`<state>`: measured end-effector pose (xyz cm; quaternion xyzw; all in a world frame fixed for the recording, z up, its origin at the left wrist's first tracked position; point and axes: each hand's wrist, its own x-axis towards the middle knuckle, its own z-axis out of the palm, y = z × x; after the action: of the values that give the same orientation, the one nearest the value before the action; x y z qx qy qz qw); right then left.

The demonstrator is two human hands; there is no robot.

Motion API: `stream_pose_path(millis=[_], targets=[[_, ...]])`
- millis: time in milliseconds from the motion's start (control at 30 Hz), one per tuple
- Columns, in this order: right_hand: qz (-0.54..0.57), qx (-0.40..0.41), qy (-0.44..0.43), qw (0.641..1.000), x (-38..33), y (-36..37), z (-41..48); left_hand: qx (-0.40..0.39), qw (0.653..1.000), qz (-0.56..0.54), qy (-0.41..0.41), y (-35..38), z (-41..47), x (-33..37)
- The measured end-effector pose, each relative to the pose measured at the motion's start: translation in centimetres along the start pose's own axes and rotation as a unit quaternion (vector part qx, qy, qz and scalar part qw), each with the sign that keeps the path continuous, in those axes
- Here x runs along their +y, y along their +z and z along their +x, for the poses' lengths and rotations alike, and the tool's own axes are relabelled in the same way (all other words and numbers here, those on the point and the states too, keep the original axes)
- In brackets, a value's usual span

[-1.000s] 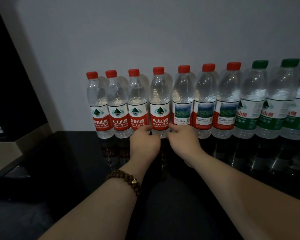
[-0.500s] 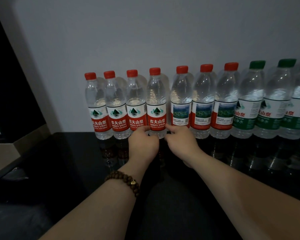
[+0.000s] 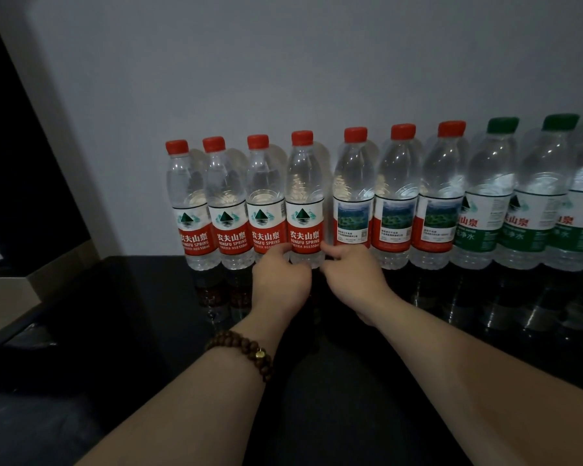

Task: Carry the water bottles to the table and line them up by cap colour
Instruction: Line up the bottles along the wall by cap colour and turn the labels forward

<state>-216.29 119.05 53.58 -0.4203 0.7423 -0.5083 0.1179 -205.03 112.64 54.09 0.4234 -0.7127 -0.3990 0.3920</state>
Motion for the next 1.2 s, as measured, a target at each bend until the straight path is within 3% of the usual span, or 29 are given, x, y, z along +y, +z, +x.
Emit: stream_pose_path(millis=[67, 200, 400, 567, 700, 900, 1033, 1200], targets=[[0.019, 0.025, -0.002, 0.999, 0.0, 0.0, 0.0, 0.011, 1.0, -0.009, -0.011, 0.0, -0.1, 0.1], [0.05, 0.175, -0.012, 0.983, -0.3, -0.9, -0.2, 0.021, 0.999, -0.029, -0.016, -0.2, -0.4, 0.4], [0.079, 0.286, 0.05, 0.953, 1.3, -4.1, 0.0, -0.045, 0.998, -0.04, 0.031, 0.0, -1.1, 1.2], [0.087, 0.265, 0.06, 0.958, 1.6, -4.0, 0.1, -0.11, 0.99, -0.077, -0.03, 1.8, -2.1, 2.9], [0.127, 0.256, 0.073, 0.956, 1.4, -4.0, 0.3, -0.1, 0.99, -0.074, -0.073, 4.2, -2.6, 3.9], [0.196, 0.213, 0.084, 0.953, 1.5, -4.2, -0.2, -0.027, 0.992, -0.113, -0.049, 4.6, -3.2, 3.2], [0.201, 0.143, 0.084, 0.965, 2.1, -5.1, -0.5, -0.041, 0.991, -0.118, -0.04, 4.4, -2.9, 2.9], [0.167, 0.131, 0.035, 0.977, 2.7, -4.8, -0.2, -0.049, 0.996, -0.08, 0.01, 5.2, -2.4, 2.7]])
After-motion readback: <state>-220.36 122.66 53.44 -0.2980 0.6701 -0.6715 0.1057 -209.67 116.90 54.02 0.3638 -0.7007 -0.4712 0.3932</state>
